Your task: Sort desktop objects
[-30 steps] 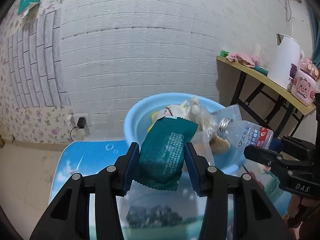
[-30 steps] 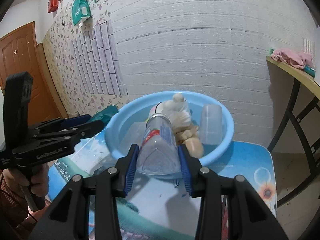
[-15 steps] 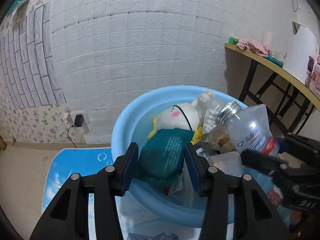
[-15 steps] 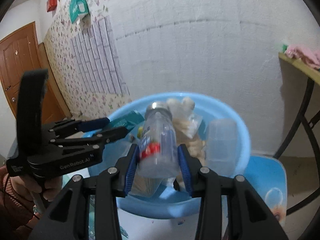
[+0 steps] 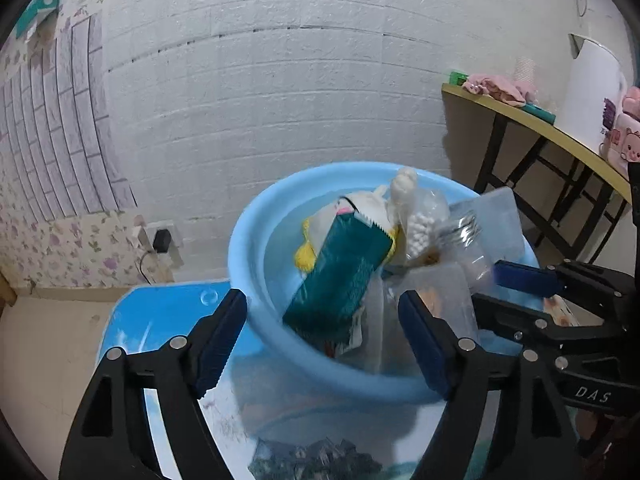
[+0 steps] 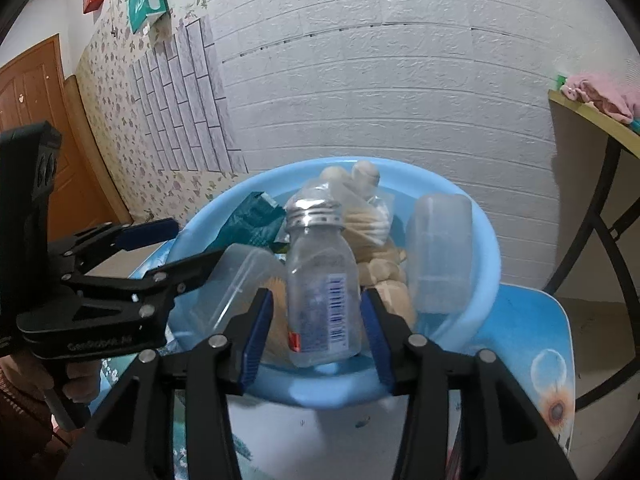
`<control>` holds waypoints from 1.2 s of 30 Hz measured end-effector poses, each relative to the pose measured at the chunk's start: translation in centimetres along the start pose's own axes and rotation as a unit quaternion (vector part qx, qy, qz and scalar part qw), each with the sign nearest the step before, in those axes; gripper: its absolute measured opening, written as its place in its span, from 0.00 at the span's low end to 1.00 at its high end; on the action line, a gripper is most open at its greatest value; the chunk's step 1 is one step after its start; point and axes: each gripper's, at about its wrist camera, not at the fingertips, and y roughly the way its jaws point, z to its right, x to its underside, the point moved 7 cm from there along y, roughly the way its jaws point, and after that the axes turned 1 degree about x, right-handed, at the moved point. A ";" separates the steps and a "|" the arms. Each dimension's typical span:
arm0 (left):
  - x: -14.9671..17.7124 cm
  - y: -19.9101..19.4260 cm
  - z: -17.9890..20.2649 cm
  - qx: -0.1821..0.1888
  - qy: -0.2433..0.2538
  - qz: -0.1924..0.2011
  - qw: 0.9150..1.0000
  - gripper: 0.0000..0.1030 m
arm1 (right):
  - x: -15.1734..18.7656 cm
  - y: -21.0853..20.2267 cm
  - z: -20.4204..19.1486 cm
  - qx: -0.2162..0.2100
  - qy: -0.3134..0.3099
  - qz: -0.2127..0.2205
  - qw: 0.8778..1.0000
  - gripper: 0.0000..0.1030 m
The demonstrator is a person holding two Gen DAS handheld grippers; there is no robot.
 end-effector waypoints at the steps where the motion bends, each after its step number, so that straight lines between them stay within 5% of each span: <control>1: 0.4 -0.1 -0.1 0.003 -0.004 -0.005 1.000 0.76 | -0.1 -0.1 -0.2 0.000 0.001 0.002 1.000 0.46; 12: 2.5 -3.9 0.2 -0.047 0.013 -0.019 0.999 0.92 | 0.3 -2.8 -2.2 0.011 0.013 -0.010 1.000 0.61; 19: 3.3 -6.6 -1.0 -0.027 -0.032 -0.044 0.998 0.93 | 0.8 -4.6 -2.8 0.038 0.032 -0.020 0.999 0.65; 36: 3.9 -12.1 -2.1 -0.069 -0.033 0.013 0.997 0.95 | 1.1 -9.0 -6.0 0.098 -0.002 0.044 0.994 0.87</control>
